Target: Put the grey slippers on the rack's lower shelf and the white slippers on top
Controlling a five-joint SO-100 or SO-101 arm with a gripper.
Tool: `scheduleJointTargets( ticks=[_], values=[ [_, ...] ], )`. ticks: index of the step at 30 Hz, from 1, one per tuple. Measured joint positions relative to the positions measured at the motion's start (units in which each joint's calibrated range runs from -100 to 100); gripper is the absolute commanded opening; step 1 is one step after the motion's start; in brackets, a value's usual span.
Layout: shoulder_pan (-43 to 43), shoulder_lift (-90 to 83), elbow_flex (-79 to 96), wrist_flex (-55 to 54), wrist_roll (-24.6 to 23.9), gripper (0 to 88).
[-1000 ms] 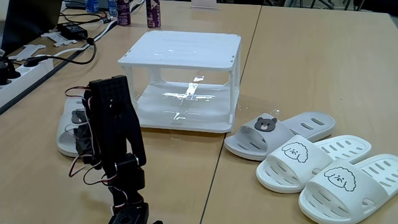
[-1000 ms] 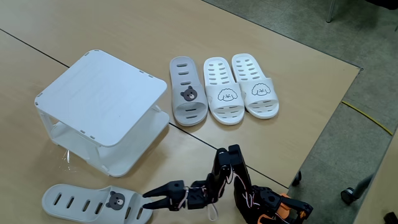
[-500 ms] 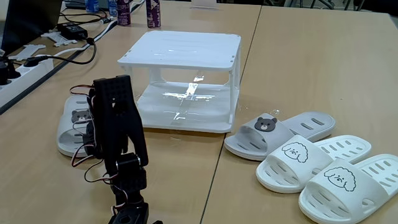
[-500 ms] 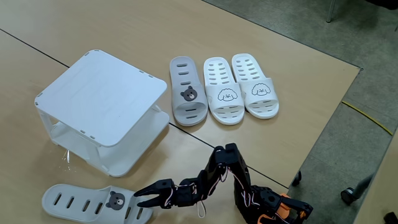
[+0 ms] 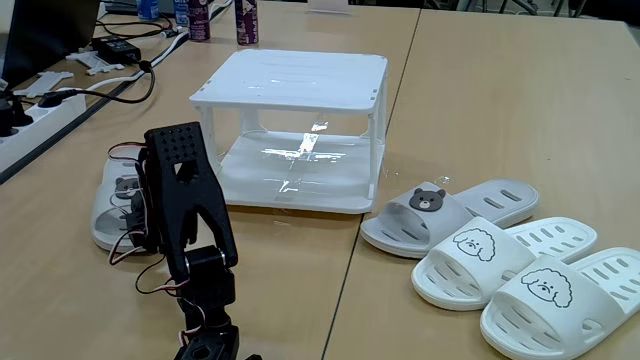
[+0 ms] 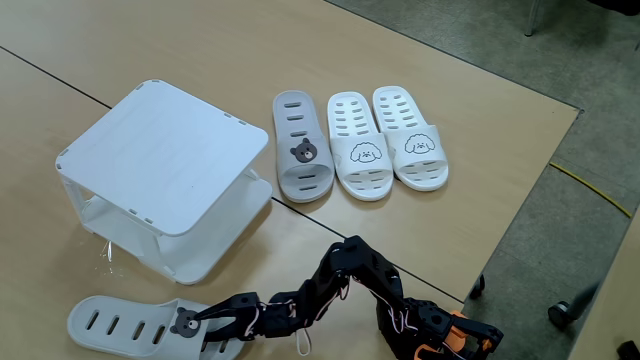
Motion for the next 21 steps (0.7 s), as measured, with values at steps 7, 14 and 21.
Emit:
scheduleJointTargets(
  ticks=[7, 14, 21],
  values=[
    [0.0, 5.94, -15.63, 8.93, 0.0, 25.5],
    [-0.07, 10.56, -23.36, 9.18, 0.0, 0.8],
    [-1.2, 3.46, -12.76, 9.18, 0.0, 0.8]
  ],
)
